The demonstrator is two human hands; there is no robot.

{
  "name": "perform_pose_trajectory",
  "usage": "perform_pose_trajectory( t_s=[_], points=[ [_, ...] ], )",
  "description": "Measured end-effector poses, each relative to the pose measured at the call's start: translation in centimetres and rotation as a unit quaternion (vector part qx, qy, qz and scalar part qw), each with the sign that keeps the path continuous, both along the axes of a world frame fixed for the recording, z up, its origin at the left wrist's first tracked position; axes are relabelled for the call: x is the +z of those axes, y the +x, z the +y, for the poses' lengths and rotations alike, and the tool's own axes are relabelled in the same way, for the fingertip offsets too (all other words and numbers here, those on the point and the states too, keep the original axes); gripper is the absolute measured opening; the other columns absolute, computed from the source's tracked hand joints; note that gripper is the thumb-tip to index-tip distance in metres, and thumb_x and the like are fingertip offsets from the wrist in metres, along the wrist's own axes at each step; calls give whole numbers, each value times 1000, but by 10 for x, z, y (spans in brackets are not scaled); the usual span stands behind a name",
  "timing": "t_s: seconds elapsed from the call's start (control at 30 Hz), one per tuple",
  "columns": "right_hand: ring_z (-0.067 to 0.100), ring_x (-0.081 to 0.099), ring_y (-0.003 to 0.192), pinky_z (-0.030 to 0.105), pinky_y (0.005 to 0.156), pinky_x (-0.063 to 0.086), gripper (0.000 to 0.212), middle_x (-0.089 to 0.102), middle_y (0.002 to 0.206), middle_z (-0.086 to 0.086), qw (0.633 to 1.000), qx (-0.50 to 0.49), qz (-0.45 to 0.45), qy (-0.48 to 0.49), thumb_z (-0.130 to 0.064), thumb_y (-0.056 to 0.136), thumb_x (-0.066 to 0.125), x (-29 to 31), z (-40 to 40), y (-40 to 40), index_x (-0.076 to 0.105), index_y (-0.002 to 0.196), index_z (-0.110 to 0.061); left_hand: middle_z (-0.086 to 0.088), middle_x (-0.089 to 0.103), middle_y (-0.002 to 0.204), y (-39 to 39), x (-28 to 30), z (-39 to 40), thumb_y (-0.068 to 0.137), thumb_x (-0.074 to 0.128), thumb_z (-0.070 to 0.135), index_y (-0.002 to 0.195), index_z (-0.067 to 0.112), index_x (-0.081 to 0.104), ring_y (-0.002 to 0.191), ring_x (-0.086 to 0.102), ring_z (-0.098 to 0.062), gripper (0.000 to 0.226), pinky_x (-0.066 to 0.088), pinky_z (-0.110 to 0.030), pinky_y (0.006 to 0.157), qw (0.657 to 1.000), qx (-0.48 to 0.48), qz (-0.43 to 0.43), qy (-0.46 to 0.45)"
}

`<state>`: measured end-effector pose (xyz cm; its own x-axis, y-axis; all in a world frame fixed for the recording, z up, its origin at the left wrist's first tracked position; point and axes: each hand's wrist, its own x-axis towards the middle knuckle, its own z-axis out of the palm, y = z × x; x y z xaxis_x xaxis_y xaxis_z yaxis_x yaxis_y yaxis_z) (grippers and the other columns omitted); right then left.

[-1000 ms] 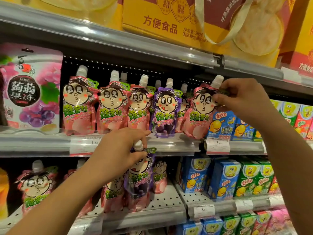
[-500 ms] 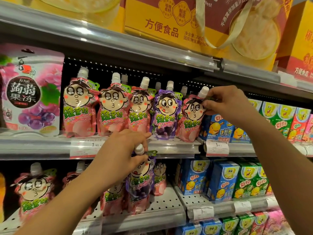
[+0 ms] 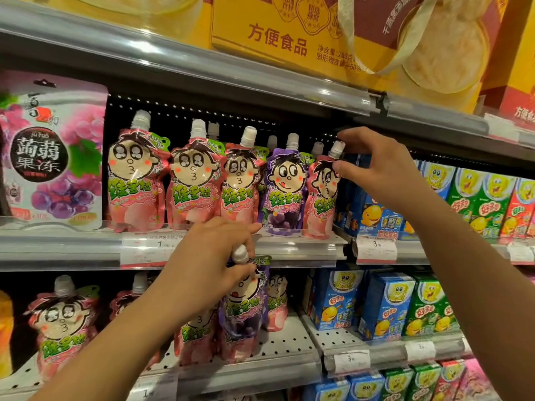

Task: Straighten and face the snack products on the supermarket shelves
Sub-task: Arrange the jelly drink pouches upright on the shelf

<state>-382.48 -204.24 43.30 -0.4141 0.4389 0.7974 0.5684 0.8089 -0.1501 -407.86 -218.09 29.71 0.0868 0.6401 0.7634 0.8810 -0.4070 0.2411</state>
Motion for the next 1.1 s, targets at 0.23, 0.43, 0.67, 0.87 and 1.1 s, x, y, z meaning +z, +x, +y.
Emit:
perform_pose_trajectory(
  t_s=[0.23, 0.43, 0.67, 0.87, 1.1],
  points=[
    [27, 57, 118, 44, 91, 52, 30, 68, 122, 4, 975, -77, -20, 210, -23, 93, 64, -5, -3, -19, 66, 122, -14, 27, 60, 129, -2, -1, 2, 73, 89, 24, 77, 35, 59, 118, 57, -11, 33, 44, -48, 98, 1000, -5, -8, -9],
    [35, 51, 126, 51, 102, 42, 55, 66, 128, 11, 964, -125, -139, 190, -35, 94, 63, -8, -7, -54, 52, 143, -13, 35, 56, 122, -3, -1, 1, 71, 90, 22, 75, 33, 59, 112, 53, -1, 33, 42, -41, 91, 1000, -9, 1, -10],
    [30, 56, 115, 49, 108, 40, 66, 72, 111, 5, 980, -106, -80, 152, -35, 90, 69, -13, 4, -62, 44, 149, -19, 27, 60, 126, -5, -2, 4, 68, 90, 19, 74, 32, 60, 105, 50, 3, 34, 33, -13, 88, 999, -17, 25, -15],
    [35, 60, 92, 46, 88, 46, 58, 72, 90, 8, 951, -54, -8, 303, -15, 73, 82, -18, 4, -55, 67, 129, -8, 32, 59, 127, -8, -4, 6, 73, 89, 30, 75, 38, 58, 106, 56, -4, 32, 48, -42, 86, 1000, -27, 12, 6],
    [25, 53, 87, 42, 69, 43, 21, 70, 79, 1, 892, -12, 66, 446, -7, 88, 74, -32, 11, -46, 77, 109, -8, 33, 59, 124, -10, -6, 12, 73, 88, 36, 77, 42, 57, 102, 60, -10, 32, 51, -46, 82, 999, -38, 9, 35]
  ],
)
